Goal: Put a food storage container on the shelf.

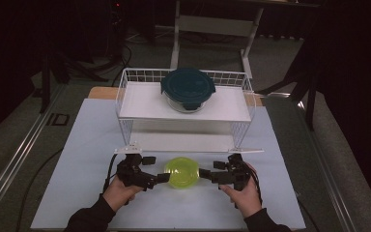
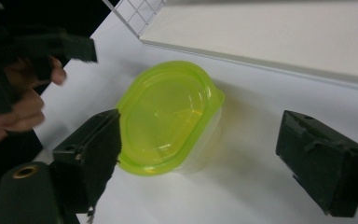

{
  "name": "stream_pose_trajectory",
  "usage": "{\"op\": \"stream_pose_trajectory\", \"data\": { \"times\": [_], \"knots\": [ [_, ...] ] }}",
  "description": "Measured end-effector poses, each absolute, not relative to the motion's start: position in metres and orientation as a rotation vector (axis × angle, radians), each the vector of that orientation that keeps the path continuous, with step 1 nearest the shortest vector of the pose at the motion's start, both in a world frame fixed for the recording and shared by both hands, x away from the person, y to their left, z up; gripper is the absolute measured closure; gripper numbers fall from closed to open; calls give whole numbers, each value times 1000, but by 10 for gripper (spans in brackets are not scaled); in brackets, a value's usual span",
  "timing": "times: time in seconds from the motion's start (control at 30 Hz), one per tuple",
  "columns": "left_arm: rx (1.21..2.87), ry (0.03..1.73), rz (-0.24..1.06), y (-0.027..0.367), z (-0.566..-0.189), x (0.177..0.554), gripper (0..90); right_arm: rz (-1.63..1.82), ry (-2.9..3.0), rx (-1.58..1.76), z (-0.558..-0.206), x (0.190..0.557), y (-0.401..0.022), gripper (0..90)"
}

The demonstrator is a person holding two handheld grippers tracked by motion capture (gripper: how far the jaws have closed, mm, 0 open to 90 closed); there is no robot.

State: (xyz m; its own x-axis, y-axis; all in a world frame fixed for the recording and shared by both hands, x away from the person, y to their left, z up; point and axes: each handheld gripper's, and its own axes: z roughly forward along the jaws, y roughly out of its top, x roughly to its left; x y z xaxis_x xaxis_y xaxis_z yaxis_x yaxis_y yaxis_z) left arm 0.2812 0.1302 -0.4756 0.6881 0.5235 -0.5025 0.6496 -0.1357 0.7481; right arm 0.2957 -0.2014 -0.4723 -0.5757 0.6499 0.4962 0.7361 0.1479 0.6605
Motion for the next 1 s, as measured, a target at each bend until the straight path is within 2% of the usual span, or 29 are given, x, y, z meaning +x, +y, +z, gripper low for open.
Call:
{"op": "stream_pose_trajectory", "data": {
  "times": [0.03, 0.17, 0.2, 0.27, 0.33, 0.37, 0.6, 0.63, 0.77, 1.0],
  "knots": [
    [1782, 953, -172, 130, -478, 283, 4, -1407, -2278, -1401, -474, 297, -200, 149],
    [1806, 1024, -219, 129, -487, 286, 18, -1368, -2201, -1441, -482, 299, -195, 289],
    [1801, 1042, -238, 129, -489, 287, 59, -1353, -2192, -1444, -485, 300, -193, 349],
    [1789, 1095, -259, 129, -494, 289, 171, -1329, -2175, -1471, -489, 301, -191, 402],
    [1787, 1113, -276, 127, -498, 290, 220, -1287, -2176, -1481, -493, 302, -189, 456],
    [1774, 1128, -286, 127, -499, 291, 282, -1280, -2166, -1488, -495, 302, -188, 494],
    [1766, 1183, -331, 128, -506, 295, 536, -1224, -2108, -1515, -501, 306, -188, 626],
    [1764, 1193, -335, 128, -507, 295, 581, -1226, -2094, -1516, -502, 307, -188, 670],
    [1777, 1179, -354, 127, -512, 295, 675, -1218, -2087, -1497, -501, 308, -185, 726],
    [1749, 1206, -395, 125, -511, 295, 743, -1214, -2060, -1474, -500, 305, -183, 774]
  ]
}}
